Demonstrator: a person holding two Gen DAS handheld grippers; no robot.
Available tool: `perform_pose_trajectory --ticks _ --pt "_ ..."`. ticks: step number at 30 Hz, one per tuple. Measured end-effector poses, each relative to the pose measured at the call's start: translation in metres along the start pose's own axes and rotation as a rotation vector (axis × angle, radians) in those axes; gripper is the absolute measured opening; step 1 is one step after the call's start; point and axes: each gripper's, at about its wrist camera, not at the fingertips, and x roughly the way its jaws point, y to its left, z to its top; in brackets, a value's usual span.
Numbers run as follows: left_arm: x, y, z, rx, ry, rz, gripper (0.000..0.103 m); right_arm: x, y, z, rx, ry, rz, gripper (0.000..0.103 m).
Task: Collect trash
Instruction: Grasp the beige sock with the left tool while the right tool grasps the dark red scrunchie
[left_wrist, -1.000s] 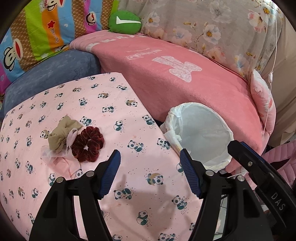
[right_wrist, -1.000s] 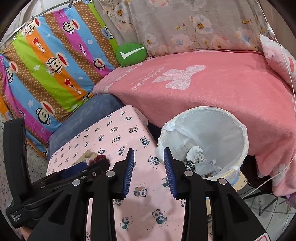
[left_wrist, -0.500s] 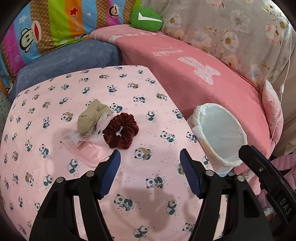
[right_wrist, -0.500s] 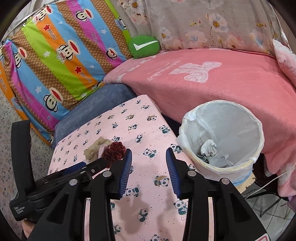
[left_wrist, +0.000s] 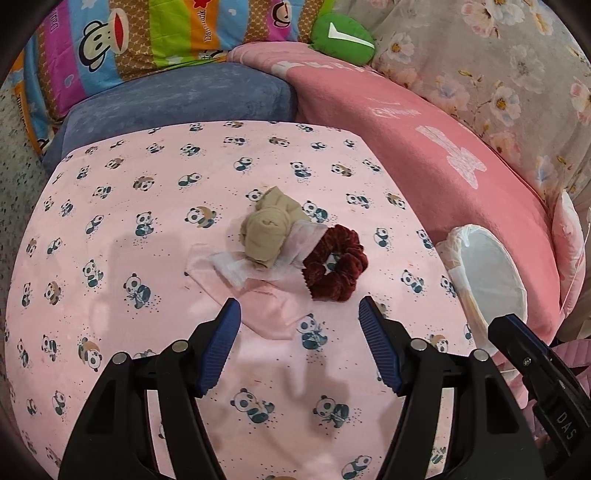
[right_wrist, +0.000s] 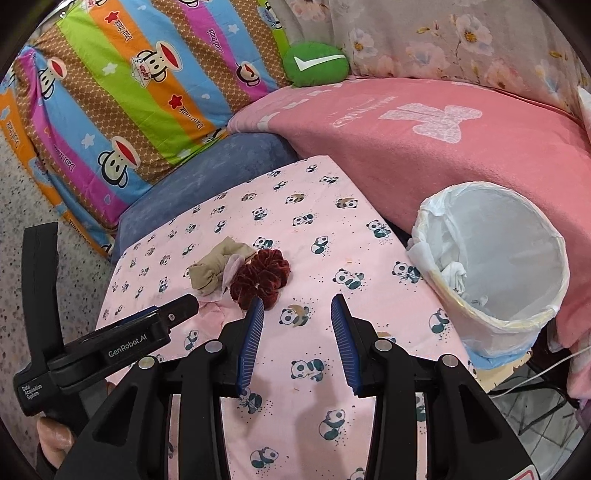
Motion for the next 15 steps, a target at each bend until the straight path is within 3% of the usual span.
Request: perform_pose_trajectory --ticks 15 --pt "0.045 0.030 0.042 -0.030 0.031 0.014 0.063 0.086 0.031 0.018 -0.034 0.093 0.003 0.043"
